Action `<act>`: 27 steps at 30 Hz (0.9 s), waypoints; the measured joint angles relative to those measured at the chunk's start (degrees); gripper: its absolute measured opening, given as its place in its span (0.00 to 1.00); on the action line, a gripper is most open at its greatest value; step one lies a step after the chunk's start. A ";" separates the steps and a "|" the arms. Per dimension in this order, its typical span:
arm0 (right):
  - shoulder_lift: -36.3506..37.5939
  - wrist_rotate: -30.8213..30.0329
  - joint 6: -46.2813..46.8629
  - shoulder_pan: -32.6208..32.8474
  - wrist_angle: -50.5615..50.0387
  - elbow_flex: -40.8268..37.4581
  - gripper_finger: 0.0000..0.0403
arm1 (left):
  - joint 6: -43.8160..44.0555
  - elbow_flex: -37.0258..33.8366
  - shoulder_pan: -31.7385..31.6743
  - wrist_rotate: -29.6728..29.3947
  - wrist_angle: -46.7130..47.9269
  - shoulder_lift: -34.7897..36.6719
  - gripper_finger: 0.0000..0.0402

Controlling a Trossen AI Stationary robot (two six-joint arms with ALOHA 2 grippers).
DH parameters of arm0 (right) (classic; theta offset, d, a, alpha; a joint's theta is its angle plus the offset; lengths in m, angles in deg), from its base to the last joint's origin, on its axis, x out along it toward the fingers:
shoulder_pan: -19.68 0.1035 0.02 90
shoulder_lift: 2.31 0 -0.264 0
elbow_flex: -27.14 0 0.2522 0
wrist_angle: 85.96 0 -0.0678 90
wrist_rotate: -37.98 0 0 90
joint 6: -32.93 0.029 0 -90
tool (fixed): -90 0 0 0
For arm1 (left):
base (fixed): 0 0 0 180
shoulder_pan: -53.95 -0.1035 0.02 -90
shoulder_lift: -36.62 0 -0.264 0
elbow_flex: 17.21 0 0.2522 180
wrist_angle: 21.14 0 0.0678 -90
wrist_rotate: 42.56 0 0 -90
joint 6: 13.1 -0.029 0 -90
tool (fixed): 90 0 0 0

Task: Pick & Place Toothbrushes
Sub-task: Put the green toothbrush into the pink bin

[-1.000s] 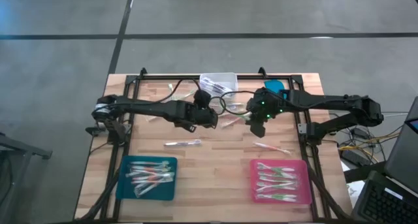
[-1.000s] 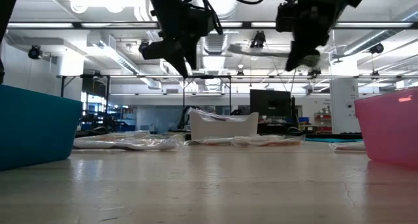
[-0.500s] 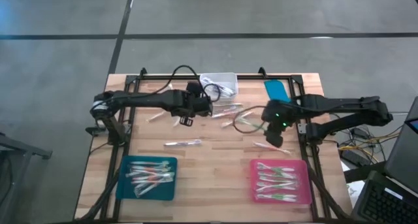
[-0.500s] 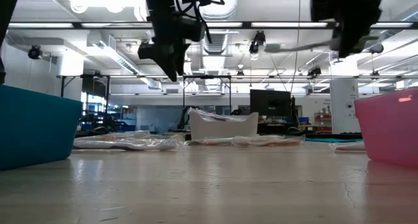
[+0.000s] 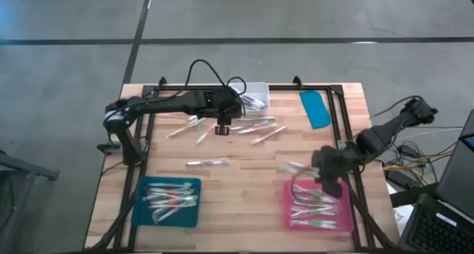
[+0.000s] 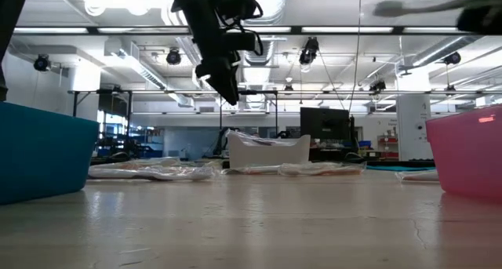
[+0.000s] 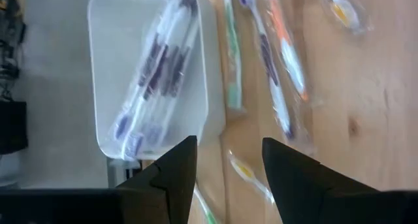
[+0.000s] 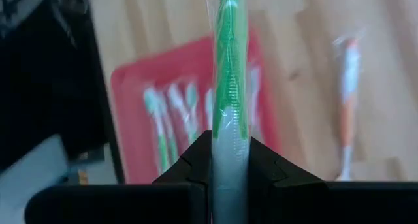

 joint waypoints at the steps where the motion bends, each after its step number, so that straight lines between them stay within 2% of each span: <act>1: -0.39 -0.14 1.52 2.47 0.00 0.00 0.09 | -0.02 -0.32 -0.16 0.02 -1.07 0.00 0.45; 7: -3.67 -2.99 9.34 15.39 0.01 0.00 0.09 | 0.06 -1.05 -0.21 0.13 -4.32 0.00 0.45; 12: -8.07 -6.06 9.91 22.30 0.02 -0.02 0.11 | 0.07 -1.07 -0.21 0.13 -6.48 0.00 0.45; 19: -13.79 -6.24 12.87 24.77 0.20 -0.08 0.09 | 0.18 -1.07 -0.21 0.13 -6.72 0.00 0.45; 27: -14.60 -7.36 14.87 24.77 3.19 -3.90 0.09 | 1.55 -1.07 -0.16 0.85 -6.74 0.00 0.44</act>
